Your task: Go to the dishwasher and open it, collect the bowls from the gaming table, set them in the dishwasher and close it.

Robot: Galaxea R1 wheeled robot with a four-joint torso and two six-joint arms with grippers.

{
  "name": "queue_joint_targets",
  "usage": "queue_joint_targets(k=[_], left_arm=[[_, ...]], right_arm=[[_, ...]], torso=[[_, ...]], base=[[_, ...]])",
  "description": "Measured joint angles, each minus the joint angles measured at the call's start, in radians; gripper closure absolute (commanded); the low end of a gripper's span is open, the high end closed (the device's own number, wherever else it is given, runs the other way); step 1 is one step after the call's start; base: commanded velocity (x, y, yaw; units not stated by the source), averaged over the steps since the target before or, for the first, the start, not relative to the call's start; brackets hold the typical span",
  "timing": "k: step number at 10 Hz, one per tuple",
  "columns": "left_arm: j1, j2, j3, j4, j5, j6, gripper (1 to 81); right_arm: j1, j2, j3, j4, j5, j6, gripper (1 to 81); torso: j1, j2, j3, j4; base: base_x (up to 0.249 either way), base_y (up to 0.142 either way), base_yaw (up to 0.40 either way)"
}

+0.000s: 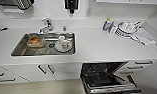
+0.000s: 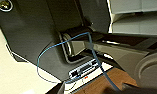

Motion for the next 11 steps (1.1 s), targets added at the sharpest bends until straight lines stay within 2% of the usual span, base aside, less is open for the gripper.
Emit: queue_joint_targets(k=[2, 5, 8, 11], left_arm=[[0.053, 0.067, -0.127, 0.021, -0.078, -0.001, 1.0], [0.111, 0.172, -0.297, 0.036, -0.141, -0.002, 1.0], [0.156, 0.269, -0.459, 0.047, -0.161, -0.002, 1.0], [0.206, 0.361, -0.596, 0.050, -0.176, -0.002, 1.0]], right_arm=[[0.086, -0.008, 0.022, 0.000, -0.057, 0.044, 81.1], [0.231, -0.023, 0.030, 0.000, -0.151, 0.112, 81.1], [0.371, -0.006, 0.018, 0.000, -0.257, 0.189, 81.1], [0.483, 0.032, -0.067, -0.002, -0.336, 0.270, 81.1]], torso=[[0.000, 0.000, 0.000, 0.000], [0.000, 0.000, 0.000, 0.000], [0.000, 0.000, 0.000, 0.000], [0.000, 0.000, 0.000, 0.000]], base=[[0.000, 0.000, 0.000], [0.000, 0.000, 0.000], [0.000, 0.000, 0.000], [0.000, 0.000, 0.000]])
